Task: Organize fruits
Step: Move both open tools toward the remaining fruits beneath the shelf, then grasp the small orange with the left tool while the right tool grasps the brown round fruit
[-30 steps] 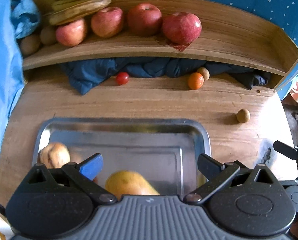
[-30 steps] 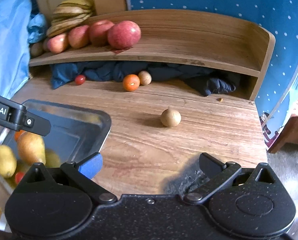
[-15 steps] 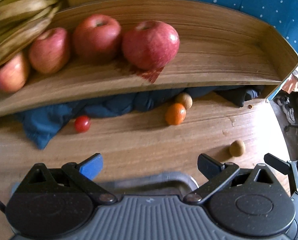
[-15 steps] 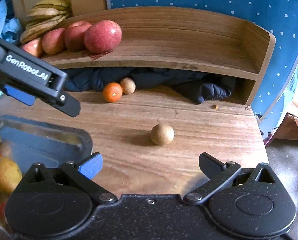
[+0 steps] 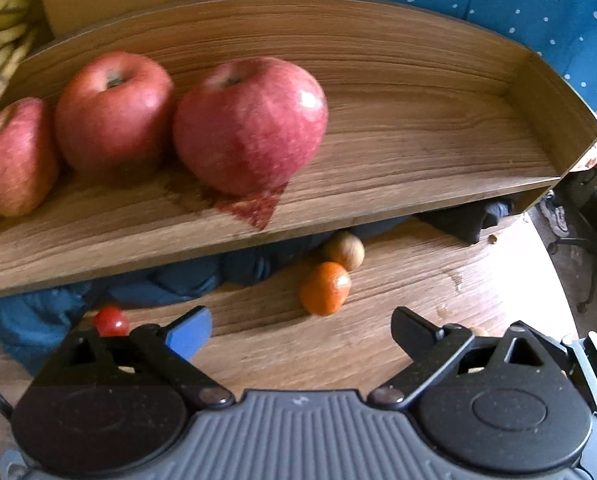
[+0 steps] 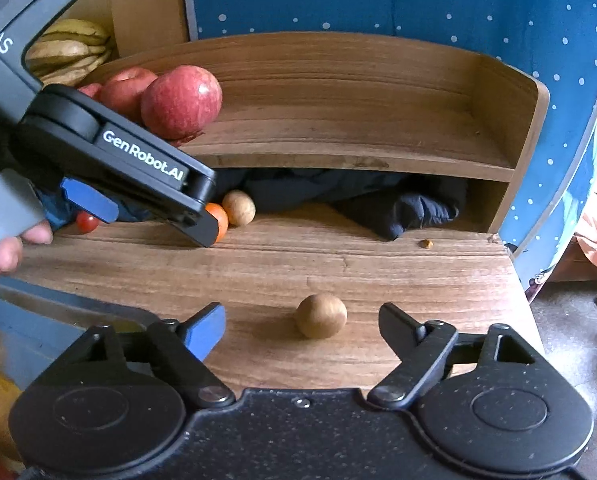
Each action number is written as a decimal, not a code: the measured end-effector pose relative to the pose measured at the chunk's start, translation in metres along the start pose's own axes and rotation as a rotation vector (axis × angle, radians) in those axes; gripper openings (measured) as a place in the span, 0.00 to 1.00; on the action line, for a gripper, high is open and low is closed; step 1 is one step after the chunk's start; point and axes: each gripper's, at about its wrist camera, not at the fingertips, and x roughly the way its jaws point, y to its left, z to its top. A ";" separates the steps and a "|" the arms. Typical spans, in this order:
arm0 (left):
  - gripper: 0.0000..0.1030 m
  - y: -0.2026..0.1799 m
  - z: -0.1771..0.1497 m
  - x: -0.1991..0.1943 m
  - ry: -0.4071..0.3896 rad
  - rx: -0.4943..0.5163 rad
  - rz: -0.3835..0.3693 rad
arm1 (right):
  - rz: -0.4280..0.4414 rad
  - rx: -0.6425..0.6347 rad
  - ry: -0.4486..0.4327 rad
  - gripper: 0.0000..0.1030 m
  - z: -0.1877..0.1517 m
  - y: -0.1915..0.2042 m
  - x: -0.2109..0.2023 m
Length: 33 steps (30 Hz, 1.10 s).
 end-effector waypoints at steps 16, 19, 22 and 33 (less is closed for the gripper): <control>0.56 -0.009 0.006 0.016 -0.009 0.033 -0.059 | -0.060 0.000 0.029 0.58 0.003 -0.002 0.010; 0.50 -0.009 0.007 0.018 -0.006 0.033 -0.073 | -0.063 -0.014 0.042 0.53 0.004 -0.001 0.012; 0.47 -0.010 0.009 0.020 -0.006 0.029 -0.087 | -0.059 -0.020 0.049 0.48 0.005 -0.001 0.013; 0.37 -0.015 0.006 0.024 0.014 0.015 -0.111 | -0.035 -0.004 0.058 0.38 0.003 -0.003 0.016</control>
